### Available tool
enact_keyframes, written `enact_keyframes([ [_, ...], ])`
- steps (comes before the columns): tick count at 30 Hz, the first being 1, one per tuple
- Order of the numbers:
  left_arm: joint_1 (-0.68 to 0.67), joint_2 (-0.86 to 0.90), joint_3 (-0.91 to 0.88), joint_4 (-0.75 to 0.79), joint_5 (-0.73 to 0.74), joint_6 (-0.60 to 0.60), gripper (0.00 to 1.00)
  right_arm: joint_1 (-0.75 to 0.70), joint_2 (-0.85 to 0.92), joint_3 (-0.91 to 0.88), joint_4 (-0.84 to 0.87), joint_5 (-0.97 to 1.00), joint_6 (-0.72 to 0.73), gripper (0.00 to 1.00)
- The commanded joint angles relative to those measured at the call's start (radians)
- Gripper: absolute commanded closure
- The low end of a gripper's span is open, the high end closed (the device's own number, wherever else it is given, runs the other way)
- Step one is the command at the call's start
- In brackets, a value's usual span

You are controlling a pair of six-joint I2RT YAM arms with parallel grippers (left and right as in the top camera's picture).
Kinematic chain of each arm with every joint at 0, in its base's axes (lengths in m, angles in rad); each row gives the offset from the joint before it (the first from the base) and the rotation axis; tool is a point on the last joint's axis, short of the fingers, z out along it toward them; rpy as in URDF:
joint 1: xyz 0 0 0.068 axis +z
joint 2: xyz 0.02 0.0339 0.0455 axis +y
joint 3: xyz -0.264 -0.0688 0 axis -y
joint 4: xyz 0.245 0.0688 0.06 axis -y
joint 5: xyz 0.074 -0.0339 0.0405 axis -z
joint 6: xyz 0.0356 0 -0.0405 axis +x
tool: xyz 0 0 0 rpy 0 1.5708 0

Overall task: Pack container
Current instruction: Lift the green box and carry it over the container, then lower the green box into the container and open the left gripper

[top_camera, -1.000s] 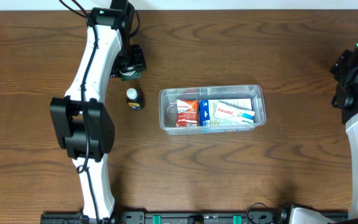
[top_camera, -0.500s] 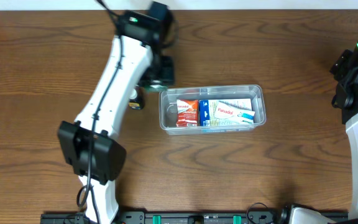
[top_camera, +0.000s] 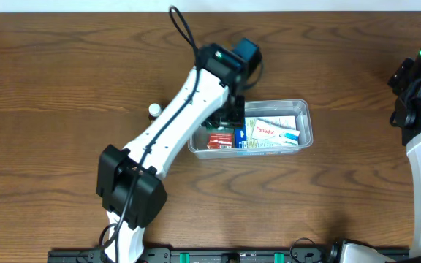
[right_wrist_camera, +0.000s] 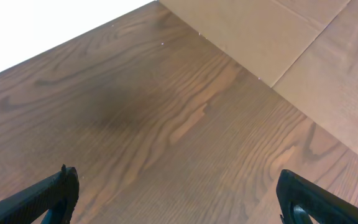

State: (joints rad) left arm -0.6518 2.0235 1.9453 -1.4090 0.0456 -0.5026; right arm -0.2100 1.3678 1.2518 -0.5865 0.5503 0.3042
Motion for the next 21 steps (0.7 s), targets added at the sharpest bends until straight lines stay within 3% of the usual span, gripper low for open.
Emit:
enact_keyframes([
  [1, -0.014, -0.003, -0.064, 0.033, -0.012, -0.069, 0.34, -0.006, 0.003, 0.0, -0.002, 0.014, 0.013, 0.01],
  [21, -0.016, -0.003, -0.365, 0.353, -0.008, -0.123, 0.34, -0.006, 0.003, 0.0, -0.002, 0.014, 0.013, 0.01],
])
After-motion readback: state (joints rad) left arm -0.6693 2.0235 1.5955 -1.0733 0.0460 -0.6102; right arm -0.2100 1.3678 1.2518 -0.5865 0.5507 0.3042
